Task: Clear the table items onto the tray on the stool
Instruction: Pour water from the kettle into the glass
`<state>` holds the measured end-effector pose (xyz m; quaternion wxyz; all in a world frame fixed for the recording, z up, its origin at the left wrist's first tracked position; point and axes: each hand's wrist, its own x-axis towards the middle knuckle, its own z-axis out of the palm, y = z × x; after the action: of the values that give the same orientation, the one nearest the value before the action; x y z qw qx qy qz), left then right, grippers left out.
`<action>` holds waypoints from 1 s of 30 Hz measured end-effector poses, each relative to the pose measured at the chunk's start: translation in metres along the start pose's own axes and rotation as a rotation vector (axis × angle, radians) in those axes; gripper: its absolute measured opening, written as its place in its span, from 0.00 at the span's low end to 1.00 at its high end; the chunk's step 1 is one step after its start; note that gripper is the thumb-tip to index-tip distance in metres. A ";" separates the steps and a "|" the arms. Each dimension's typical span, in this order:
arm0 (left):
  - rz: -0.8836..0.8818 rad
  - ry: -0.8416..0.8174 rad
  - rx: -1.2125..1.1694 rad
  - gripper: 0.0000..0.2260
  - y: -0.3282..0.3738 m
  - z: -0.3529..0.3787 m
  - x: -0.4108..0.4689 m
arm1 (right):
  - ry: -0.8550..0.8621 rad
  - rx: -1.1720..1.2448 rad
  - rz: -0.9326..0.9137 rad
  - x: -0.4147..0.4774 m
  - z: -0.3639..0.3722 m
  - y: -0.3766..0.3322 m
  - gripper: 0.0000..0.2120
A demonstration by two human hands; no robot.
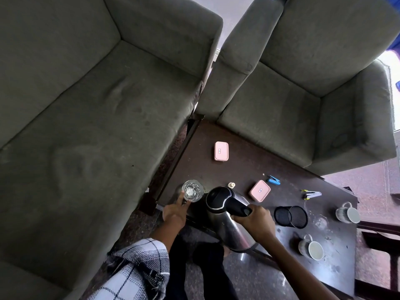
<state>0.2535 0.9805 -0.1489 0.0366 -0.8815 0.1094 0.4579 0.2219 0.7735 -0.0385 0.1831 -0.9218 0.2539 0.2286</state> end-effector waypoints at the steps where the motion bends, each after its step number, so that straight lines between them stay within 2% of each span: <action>1: -0.002 0.001 -0.001 0.34 0.000 0.000 0.000 | -0.001 0.004 0.001 0.000 0.000 0.000 0.17; 30: -0.002 0.023 -0.002 0.35 0.000 0.000 -0.002 | 0.005 -0.049 -0.008 0.000 -0.001 0.005 0.18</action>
<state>0.2520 0.9806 -0.1474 0.0347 -0.8869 0.1087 0.4477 0.2199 0.7688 -0.0388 0.1608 -0.9276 0.2448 0.2319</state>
